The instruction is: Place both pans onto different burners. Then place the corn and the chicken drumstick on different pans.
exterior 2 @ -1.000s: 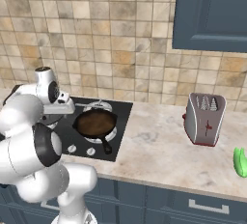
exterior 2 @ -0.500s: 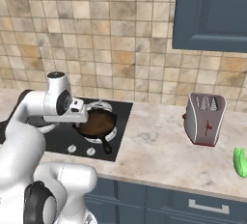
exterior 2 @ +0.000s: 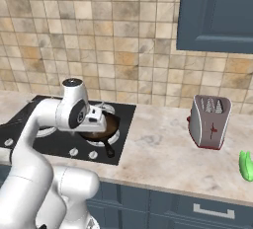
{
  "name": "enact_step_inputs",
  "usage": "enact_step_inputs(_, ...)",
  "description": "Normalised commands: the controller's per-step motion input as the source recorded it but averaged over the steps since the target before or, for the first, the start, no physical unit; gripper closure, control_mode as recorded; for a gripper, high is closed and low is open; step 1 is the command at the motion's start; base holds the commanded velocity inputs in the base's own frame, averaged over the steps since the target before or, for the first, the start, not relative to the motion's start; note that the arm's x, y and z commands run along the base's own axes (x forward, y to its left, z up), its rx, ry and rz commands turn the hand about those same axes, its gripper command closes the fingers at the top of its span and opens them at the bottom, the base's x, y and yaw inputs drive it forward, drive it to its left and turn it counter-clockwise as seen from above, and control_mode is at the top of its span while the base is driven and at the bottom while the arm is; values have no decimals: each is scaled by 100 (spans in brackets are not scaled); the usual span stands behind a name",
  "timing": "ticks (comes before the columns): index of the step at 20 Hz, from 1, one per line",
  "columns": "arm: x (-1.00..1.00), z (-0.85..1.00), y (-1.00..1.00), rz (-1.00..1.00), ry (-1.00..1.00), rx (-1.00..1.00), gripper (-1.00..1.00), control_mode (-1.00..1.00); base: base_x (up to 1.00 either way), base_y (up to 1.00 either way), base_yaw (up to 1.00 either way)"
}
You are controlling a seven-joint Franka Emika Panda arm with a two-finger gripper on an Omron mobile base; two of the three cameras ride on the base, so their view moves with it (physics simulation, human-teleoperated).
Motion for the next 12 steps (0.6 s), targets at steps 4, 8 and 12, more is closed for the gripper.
enact_step_inputs(4,-26,24,-77,-2,0,0,-100,-100,0,0,0)
enact_step_inputs(8,-25,18,-77,-1,0,0,-100,-100,0,0,0)
enact_step_inputs(12,-17,14,-79,0,0,0,-100,-100,0,0,0)
